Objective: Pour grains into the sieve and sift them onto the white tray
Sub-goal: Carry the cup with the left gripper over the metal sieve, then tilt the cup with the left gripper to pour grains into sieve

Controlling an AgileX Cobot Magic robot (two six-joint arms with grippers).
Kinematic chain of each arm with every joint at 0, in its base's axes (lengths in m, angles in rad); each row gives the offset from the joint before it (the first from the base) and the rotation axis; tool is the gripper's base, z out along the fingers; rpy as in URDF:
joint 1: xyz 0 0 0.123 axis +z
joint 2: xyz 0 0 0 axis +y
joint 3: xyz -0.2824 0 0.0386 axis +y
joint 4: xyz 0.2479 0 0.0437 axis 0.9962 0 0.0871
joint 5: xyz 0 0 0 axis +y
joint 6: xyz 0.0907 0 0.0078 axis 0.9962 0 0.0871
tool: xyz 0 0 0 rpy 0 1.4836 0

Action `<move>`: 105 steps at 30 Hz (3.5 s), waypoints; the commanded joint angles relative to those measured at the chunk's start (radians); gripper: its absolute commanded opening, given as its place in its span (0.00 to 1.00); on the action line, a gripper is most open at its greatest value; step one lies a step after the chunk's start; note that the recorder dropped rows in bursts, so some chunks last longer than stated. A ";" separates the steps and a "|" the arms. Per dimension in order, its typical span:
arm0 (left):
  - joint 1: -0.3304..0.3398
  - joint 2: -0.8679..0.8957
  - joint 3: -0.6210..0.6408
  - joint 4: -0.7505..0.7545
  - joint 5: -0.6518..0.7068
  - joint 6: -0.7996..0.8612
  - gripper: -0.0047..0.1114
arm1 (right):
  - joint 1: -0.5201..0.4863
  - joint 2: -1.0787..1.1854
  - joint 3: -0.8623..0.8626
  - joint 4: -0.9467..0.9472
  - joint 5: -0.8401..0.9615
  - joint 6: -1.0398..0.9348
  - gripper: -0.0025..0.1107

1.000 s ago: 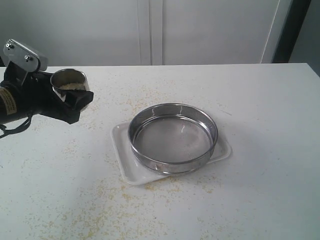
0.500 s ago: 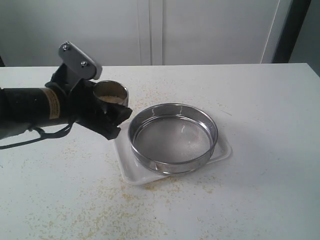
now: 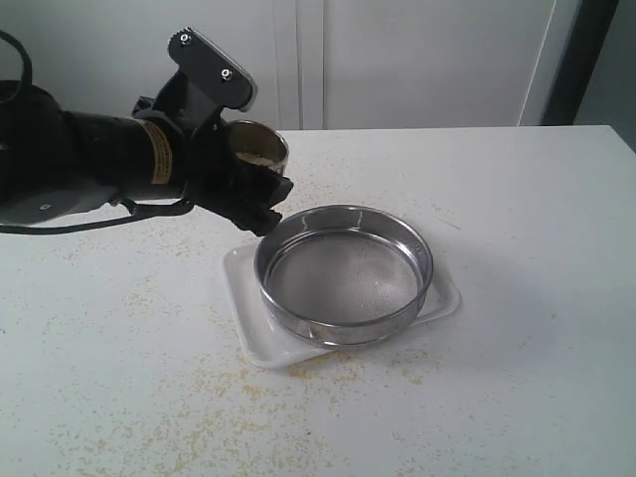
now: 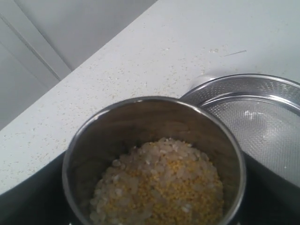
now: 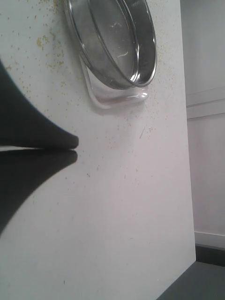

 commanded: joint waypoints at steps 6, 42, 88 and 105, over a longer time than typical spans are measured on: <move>-0.079 0.066 -0.092 0.008 0.124 0.025 0.04 | -0.004 -0.006 0.005 0.000 -0.003 0.003 0.02; -0.185 0.282 -0.291 0.050 0.369 0.455 0.04 | -0.004 -0.006 0.005 0.000 -0.003 0.003 0.02; -0.193 0.435 -0.442 0.143 0.490 0.770 0.04 | -0.004 -0.006 0.005 0.000 -0.003 0.029 0.02; -0.193 0.471 -0.442 0.224 0.476 0.784 0.04 | -0.004 -0.006 0.005 0.000 -0.003 0.029 0.02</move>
